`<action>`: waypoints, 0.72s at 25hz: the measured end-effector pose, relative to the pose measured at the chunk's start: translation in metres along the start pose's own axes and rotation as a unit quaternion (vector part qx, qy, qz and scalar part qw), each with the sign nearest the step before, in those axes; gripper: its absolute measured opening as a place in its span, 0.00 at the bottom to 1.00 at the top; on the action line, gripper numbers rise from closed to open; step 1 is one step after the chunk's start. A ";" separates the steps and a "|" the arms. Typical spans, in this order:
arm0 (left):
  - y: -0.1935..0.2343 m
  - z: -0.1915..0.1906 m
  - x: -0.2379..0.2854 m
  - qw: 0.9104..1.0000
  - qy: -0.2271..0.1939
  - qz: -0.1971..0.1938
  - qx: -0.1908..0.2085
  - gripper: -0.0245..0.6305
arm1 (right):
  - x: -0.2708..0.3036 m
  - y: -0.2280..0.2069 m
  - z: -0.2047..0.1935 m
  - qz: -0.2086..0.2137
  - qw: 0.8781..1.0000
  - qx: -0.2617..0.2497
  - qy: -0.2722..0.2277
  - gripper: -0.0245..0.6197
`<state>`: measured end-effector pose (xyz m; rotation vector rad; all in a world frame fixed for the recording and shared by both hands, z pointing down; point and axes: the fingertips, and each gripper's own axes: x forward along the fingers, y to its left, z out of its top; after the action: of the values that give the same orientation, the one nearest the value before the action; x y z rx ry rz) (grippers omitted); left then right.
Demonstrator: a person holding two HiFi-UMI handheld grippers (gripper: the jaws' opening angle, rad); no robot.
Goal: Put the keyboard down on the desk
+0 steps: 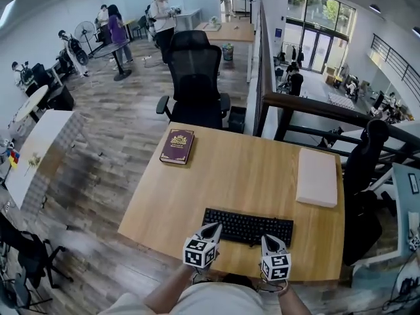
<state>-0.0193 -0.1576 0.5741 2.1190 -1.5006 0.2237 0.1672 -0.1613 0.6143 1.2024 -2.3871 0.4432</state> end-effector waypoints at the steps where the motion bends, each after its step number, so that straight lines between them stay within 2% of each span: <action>1: -0.004 0.010 -0.002 1.000 -0.013 -0.005 -0.004 0.05 | -0.002 0.002 0.008 -0.004 1.000 0.000 -0.010 0.04; 8: -0.010 0.080 -0.023 0.995 -0.090 -0.007 0.033 0.05 | -0.006 0.013 0.084 -0.032 0.995 -0.037 -0.091 0.04; 13: -0.014 0.124 -0.039 0.988 -0.138 0.001 0.069 0.05 | -0.029 0.011 0.153 -0.060 0.982 -0.055 -0.168 0.04; 18: -0.023 0.155 -0.055 0.983 -0.169 -0.003 0.076 0.05 | -0.054 0.012 0.203 -0.079 0.970 -0.057 -0.222 0.04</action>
<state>-0.0441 -0.1849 0.4124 2.3748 -1.7127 -0.0293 0.1394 -0.2111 0.4117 1.5560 -2.6040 -0.0221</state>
